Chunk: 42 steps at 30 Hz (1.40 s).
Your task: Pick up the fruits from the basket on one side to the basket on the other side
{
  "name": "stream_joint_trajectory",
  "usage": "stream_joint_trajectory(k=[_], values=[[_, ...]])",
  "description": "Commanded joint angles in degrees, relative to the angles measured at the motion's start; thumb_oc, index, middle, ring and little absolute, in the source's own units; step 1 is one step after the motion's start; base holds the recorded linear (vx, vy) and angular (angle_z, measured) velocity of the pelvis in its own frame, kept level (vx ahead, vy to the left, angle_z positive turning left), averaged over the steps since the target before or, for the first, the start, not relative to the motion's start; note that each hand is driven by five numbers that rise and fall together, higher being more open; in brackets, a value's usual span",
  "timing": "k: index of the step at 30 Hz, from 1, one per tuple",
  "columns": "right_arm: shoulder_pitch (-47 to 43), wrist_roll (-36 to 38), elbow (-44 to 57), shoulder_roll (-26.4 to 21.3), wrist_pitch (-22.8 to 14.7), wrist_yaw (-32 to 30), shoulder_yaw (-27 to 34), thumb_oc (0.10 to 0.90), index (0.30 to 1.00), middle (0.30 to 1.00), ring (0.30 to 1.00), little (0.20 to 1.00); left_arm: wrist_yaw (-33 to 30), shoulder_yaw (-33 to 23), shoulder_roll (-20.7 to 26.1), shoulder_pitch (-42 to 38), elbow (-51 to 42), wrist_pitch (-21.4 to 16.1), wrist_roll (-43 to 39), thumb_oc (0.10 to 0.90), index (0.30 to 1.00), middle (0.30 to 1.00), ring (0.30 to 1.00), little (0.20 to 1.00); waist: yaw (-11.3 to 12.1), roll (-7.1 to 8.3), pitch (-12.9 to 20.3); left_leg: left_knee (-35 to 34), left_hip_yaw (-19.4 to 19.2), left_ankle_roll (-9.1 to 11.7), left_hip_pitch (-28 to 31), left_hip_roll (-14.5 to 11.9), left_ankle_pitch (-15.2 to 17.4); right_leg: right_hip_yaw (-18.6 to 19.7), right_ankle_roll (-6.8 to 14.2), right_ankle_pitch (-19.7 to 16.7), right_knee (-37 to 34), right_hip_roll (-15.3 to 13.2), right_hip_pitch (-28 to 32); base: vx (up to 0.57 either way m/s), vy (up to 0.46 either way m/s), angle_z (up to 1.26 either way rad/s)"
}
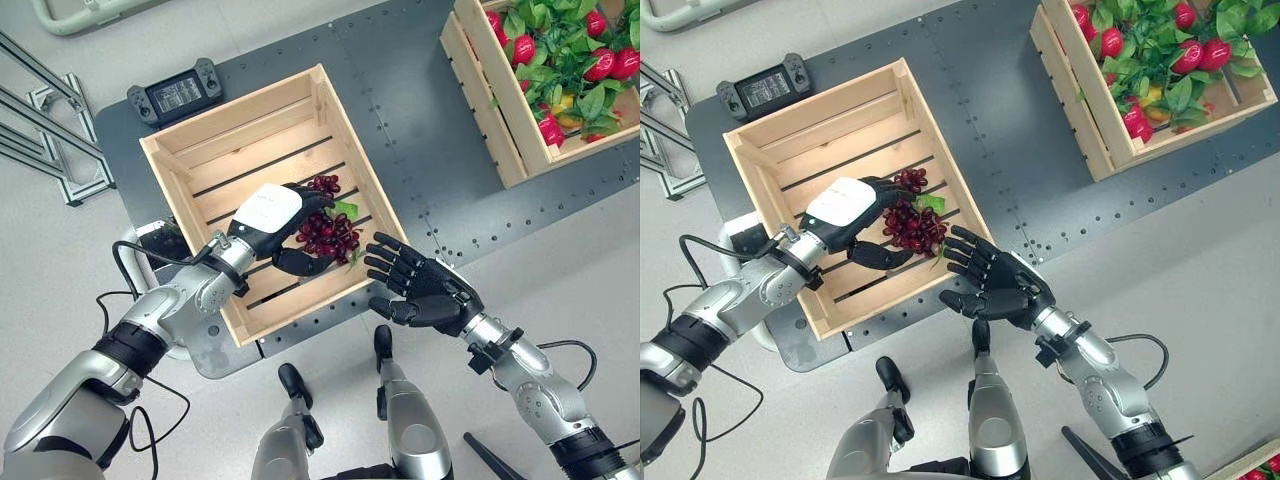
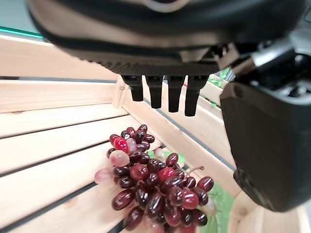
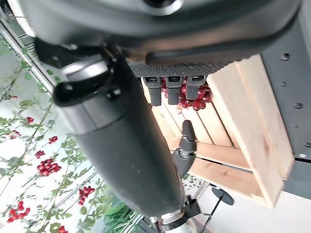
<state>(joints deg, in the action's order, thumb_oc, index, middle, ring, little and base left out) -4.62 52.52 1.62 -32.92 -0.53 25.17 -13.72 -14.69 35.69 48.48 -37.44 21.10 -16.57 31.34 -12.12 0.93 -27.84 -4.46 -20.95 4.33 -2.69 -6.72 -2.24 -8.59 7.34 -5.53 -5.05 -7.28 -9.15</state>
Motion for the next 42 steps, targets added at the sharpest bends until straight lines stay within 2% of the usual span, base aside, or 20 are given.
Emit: stream_joint_trajectory(k=[1,4,7,8,9,10,11,13,16,22,28,31,42], values=[[-1.5,4.8,5.5,1.4,-6.4,1.5,4.2,0.800,0.900,0.900,0.900,0.900,-3.8,-1.0,1.7,-7.8,-0.3,-0.5,3.9,0.800,0.900,0.900,0.900,0.900,-1.4,0.99,1.4,8.4,0.2,-0.6,-5.9,-0.2,3.0,2.8,0.3,4.1,9.0,1.0,-4.8,0.00,0.000,0.00],[-2.5,6.9,6.1,2.3,-6.5,1.0,5.2,0.800,0.900,0.900,0.900,0.900,-1.2,1.1,2.2,-9.5,0.4,4.0,11.8,0.800,0.900,0.900,0.900,0.900,-1.5,0.85,1.0,8.6,0.2,-0.4,-6.3,-0.2,3.0,2.7,0.2,4.1,9.0,1.1,-5.0,0.00,0.000,0.00],[-3.5,8.0,7.0,3.2,-6.5,0.3,5.6,0.800,0.900,0.900,0.900,0.900,0.8,3.8,2.5,-12.0,0.1,6.9,18.4,0.800,0.900,0.900,0.900,0.900,-1.7,0.77,0.4,9.4,0.1,-0.4,-7.0,-0.3,3.1,2.3,0.1,4.0,9.0,1.0,-5.2,-0.01,-0.004,-0.01],[-3.5,8.0,7.0,3.2,-6.5,0.3,5.6,0.800,0.900,0.900,0.900,0.900,0.8,3.8,2.4,-12.0,0.1,6.9,18.4,0.800,0.900,0.900,0.900,0.900,-1.7,0.78,0.4,9.4,0.1,-0.4,-7.0,-0.3,3.1,2.3,0.1,4.0,9.0,1.0,-5.2,0.00,0.000,0.00],[-3.8,8.2,7.0,3.6,-7.1,0.1,5.3,0.800,0.900,0.900,0.900,0.900,1.4,4.6,2.1,-12.6,0.0,8.1,20.7,0.800,0.900,0.900,0.900,0.900,-1.8,0.79,0.1,9.6,0.0,-0.4,-7.1,-0.3,3.2,2.2,0.0,4.0,9.1,1.0,-5.3,0.00,0.000,0.00],[-4.2,8.3,6.8,4.1,-7.6,0.0,5.0,0.800,0.900,0.900,0.900,0.900,3.6,5.4,1.5,-13.1,-0.5,11.1,22.9,0.800,0.900,0.900,0.900,0.900,-1.7,0.79,-0.1,9.7,0.1,-0.5,-7.2,-0.2,3.3,2.1,0.0,4.1,9.2,1.0,-5.3,0.00,0.000,0.00],[-4.4,8.3,6.7,4.5,-7.8,-0.1,4.9,0.800,0.900,0.900,0.900,0.900,3.9,5.6,1.0,-13.3,-0.3,11.8,23.9,0.800,0.900,0.900,0.900,0.900,-1.8,0.80,-0.2,9.6,0.1,-0.5,-7.2,-0.2,3.3,2.0,0.0,4.1,9.2,1.1,-5.2,-0.01,-0.022,-0.03],[-4.9,8.6,6.8,5.0,-8.1,-0.7,4.5,0.800,0.900,0.900,0.900,0.900,3.4,6.0,0.5,-13.6,0.2,12.4,24.7,0.800,0.900,0.900,0.900,0.900,-1.8,0.88,-0.3,9.7,0.0,-0.4,-7.2,-0.2,3.3,1.9,0.0,4.1,9.2,1.1,-5.2,-0.01,-0.020,-0.01],[-5.4,9.9,6.3,6.4,-10.1,-1.1,3.4,0.800,0.900,0.900,0.900,0.900,2.4,6.6,-1.3,-14.0,0.7,15.5,28.7,0.800,0.900,0.900,0.900,0.900,-1.6,1.32,-0.7,10.3,-0.2,-0.4,-7.5,-0.6,3.5,1.8,-0.1,4.3,9.4,1.3,-5.2,-0.01,-0.049,0.00],[-5.9,11.3,5.7,8.5,-12.2,-0.7,2.6,0.800,0.900,0.900,0.900,0.900,-1.0,6.6,-3.1,-14.6,2.7,20.0,30.5,0.800,0.900,0.900,0.900,0.900,-1.6,1.83,-0.9,9.9,-0.7,0.0,-7.3,-1.0,3.1,1.9,-0.2,4.1,8.7,1.9,-4.9,0.01,-0.034,0.00],[-5.3,13.4,5.2,9.7,-13.3,1.1,3.2,0.800,0.900,0.900,0.900,0.900,-6.8,4.6,-3.1,-14.5,3.1,22.0,30.5,0.800,0.900,0.900,0.900,0.900,-1.8,1.97,-1.1,10.0,-1.3,0.3,-7.5,-1.4,2.9,2.2,-0.5,4.1,8.8,2.3,-5.2,0.00,0.000,0.00],[-5.1,14.2,5.2,10.1,-13.4,2.0,3.5,0.800,0.900,0.900,0.900,0.900,-7.6,4.4,-3.2,-14.7,3.1,22.5,30.6,0.800,0.900,0.900,0.900,0.900,-1.9,1.94,-1.2,10.2,-1.3,0.4,-7.7,-1.5,2.9,2.2,-0.5,4.2,9.0,2.4,-5.4,0.01,-0.002,-0.03],[-6.5,15.3,6.0,11.8,-14.5,1.8,3.3,0.800,0.900,0.900,0.900,0.900,-0.6,6.4,-6.0,-16.0,6.9,26.9,34.3,0.800,0.900,0.900,0.900,0.900,-2.8,2.16,-2.0,11.2,-2.0,0.6,-8.7,-2.0,2.9,2.5,-0.8,4.2,9.9,2.8,-6.8,0.01,-0.007,-0.02]])
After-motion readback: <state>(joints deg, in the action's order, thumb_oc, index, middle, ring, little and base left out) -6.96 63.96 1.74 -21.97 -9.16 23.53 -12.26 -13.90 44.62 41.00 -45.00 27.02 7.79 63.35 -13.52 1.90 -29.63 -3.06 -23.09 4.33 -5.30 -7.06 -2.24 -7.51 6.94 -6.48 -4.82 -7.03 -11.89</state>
